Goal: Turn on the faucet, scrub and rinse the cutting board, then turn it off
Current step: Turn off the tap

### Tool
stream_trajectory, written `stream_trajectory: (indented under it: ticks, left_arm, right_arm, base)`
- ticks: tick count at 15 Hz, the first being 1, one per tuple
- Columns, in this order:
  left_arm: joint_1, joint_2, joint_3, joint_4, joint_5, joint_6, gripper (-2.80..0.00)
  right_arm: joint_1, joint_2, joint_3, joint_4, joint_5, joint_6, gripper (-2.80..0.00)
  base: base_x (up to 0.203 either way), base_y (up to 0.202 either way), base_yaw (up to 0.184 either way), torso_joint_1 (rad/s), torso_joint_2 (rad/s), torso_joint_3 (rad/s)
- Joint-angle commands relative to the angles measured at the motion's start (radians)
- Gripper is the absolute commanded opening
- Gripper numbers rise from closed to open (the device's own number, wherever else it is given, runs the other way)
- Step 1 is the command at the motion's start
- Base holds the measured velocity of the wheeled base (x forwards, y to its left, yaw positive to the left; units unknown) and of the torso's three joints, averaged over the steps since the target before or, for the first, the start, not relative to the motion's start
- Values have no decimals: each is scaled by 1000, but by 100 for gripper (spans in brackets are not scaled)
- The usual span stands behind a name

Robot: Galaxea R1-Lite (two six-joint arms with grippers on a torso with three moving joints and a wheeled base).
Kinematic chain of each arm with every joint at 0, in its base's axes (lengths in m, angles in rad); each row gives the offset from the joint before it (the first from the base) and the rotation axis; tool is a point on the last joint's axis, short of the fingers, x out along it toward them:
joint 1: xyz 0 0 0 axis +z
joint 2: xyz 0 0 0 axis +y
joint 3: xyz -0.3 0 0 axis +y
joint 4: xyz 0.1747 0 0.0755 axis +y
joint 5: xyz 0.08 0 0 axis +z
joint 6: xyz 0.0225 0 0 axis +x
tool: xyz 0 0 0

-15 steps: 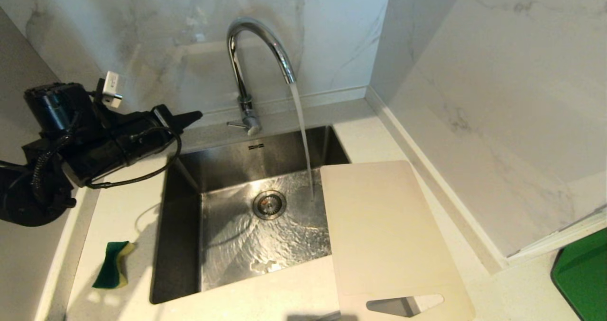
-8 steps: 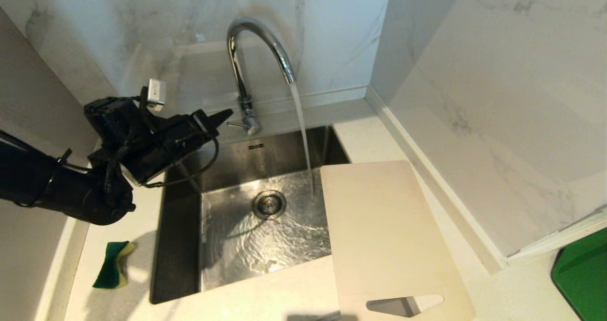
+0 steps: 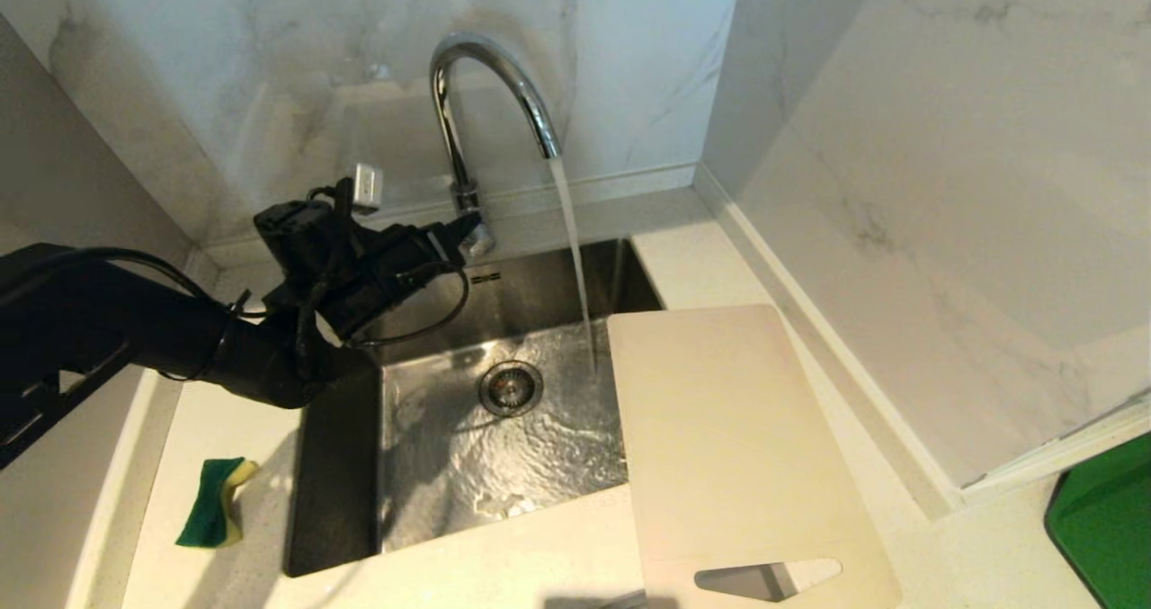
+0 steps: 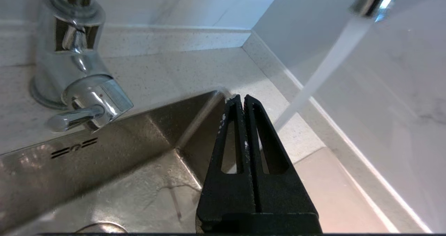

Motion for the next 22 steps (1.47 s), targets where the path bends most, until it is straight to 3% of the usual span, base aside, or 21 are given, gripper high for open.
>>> stream_trajectory:
  ticks: [1,15,22]
  left_arm:
    - [0,52,-35,-3,-1,-2,-280]
    - [43,249,-290,5,31,2,-280]
    - [63,312,-466,72,67,28,-280]
  right_arm:
    - [1,0,0,0,1,0,-280]
    - [1,0,1,-1,2,-2,-280]
    - [1,0,0,-1,2,-2,-280]
  base:
    - [0,0,0,0,0,0]
    - [0,0,0,0,0,0]
    - [0,0,0,0,0,0]
